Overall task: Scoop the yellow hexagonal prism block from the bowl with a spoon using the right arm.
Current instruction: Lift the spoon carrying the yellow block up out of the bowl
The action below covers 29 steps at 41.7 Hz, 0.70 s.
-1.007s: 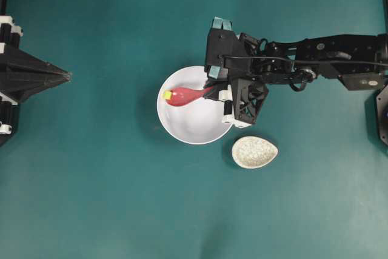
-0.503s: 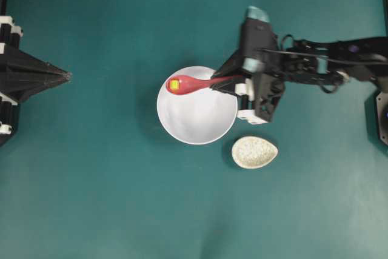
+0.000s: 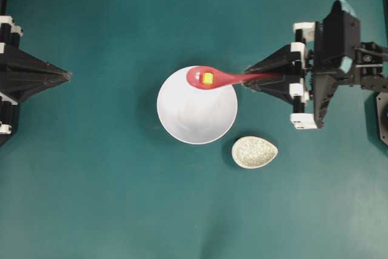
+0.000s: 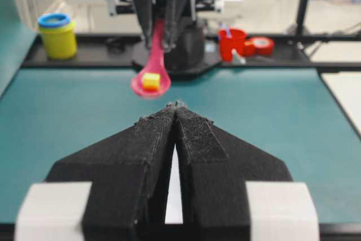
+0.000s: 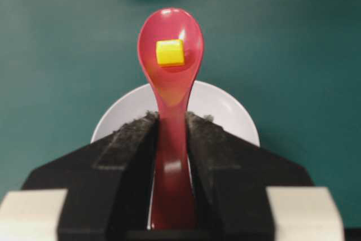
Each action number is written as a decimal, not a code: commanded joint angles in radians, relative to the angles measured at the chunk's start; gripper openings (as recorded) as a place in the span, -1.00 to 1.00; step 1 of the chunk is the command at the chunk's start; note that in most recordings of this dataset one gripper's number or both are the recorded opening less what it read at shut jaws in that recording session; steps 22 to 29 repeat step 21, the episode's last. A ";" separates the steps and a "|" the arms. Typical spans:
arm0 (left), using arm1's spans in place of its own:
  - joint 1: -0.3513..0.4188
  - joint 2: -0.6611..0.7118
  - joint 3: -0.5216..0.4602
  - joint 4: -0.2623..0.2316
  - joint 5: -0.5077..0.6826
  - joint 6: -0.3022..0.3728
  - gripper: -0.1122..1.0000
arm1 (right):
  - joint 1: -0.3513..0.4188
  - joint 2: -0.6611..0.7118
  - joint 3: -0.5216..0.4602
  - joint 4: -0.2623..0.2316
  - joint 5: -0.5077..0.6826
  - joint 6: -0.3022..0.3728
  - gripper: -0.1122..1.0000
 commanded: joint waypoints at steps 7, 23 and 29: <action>0.002 0.008 -0.018 0.002 -0.005 -0.002 -0.80 | 0.003 -0.015 -0.011 0.003 -0.002 0.002 -0.37; 0.000 0.006 -0.017 0.002 -0.003 -0.014 -0.80 | 0.003 -0.014 -0.011 0.005 0.028 0.002 -0.37; 0.000 0.006 -0.017 0.002 -0.003 -0.014 -0.80 | 0.003 -0.014 -0.011 0.005 0.028 0.002 -0.37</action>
